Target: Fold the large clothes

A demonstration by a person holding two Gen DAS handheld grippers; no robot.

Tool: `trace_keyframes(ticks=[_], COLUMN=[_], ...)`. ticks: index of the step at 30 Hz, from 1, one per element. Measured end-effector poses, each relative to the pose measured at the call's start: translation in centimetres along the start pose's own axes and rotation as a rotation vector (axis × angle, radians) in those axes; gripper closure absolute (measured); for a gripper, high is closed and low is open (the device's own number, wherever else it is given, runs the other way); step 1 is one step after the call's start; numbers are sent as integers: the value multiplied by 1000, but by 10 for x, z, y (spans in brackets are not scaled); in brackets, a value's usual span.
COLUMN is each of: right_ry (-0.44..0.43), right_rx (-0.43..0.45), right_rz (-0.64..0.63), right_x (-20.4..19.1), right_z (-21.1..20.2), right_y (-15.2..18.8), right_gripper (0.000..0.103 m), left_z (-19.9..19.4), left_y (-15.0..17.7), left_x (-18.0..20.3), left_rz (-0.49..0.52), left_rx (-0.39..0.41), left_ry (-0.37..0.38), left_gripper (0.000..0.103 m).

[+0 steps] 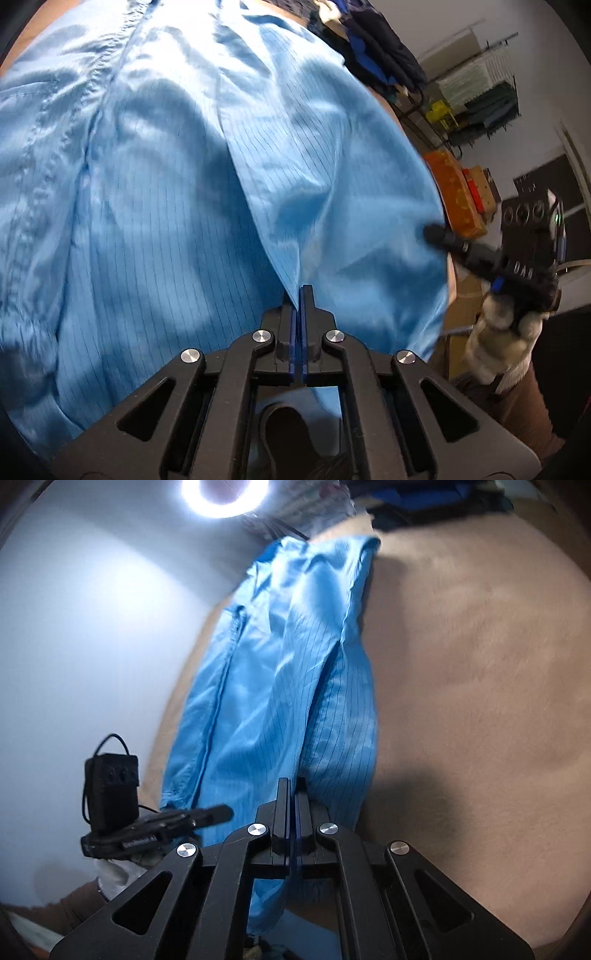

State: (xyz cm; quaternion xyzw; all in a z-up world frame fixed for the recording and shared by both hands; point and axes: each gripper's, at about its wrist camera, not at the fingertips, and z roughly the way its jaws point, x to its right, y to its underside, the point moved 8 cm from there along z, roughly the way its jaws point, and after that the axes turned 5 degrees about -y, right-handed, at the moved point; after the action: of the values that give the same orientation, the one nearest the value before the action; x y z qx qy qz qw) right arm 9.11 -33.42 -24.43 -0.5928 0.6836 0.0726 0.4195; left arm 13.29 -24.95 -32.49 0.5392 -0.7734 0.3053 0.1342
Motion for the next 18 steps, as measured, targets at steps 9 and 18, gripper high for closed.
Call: trace_keyframes(ticks=[9,18], right_ry=[199,93], right_rx=[-22,101], right_rz=[9,69], right_x=[27,43], right_z=[-6,6], right_y=[-7,-96], right_gripper=[99,69], left_z=[2,4], left_y=[8,-1], left_x=[-2,5], left_rz=[34,8], left_rx=[-34,-25], left_ry=[-34,29], left_gripper=[103,103])
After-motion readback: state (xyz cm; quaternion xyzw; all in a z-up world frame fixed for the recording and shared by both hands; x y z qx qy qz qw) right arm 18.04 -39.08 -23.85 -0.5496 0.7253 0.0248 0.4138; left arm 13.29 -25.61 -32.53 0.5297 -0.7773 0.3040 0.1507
